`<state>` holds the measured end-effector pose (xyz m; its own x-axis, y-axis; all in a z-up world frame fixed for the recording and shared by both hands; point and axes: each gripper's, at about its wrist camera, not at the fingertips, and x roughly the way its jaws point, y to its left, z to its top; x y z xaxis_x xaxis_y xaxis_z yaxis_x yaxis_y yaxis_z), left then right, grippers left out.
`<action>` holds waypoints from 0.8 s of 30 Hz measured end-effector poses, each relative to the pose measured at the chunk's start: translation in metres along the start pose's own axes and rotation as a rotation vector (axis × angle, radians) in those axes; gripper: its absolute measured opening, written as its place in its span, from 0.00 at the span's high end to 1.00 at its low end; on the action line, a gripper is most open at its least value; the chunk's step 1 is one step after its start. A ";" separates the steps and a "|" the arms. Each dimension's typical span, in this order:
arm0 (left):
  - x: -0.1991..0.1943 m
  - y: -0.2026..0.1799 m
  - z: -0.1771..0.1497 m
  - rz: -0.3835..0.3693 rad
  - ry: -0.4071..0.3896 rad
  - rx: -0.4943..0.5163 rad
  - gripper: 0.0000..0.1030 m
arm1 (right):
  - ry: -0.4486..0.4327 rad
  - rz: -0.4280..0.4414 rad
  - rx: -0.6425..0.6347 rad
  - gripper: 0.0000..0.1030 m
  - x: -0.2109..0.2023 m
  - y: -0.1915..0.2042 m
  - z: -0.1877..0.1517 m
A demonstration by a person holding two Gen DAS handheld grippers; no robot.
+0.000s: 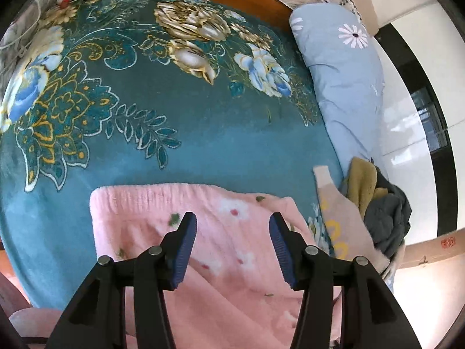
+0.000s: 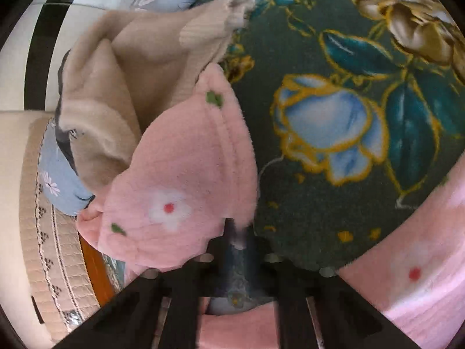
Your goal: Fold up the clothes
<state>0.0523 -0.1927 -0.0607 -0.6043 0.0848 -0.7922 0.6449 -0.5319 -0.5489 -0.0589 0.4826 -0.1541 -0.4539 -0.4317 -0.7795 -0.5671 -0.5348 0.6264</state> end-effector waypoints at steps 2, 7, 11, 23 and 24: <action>0.001 -0.002 -0.001 0.002 0.002 0.015 0.48 | -0.026 0.058 -0.027 0.95 -0.022 0.006 0.005; 0.002 0.002 0.000 -0.006 0.005 -0.015 0.48 | -0.215 0.162 -0.119 0.96 -0.128 0.016 0.035; 0.002 0.004 0.001 -0.019 0.009 -0.034 0.48 | -0.443 0.037 -0.119 0.97 -0.222 -0.009 0.071; -0.001 0.007 0.001 -0.013 0.008 -0.059 0.48 | -0.593 -0.229 0.184 0.97 -0.264 -0.117 0.121; -0.001 0.007 0.001 -0.009 0.007 -0.059 0.48 | -0.611 -0.221 0.165 0.97 -0.269 -0.110 0.126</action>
<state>0.0569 -0.1968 -0.0635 -0.6072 0.0959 -0.7887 0.6657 -0.4806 -0.5709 0.0389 0.7491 -0.0129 -0.5952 0.1903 -0.7807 -0.7669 -0.4247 0.4812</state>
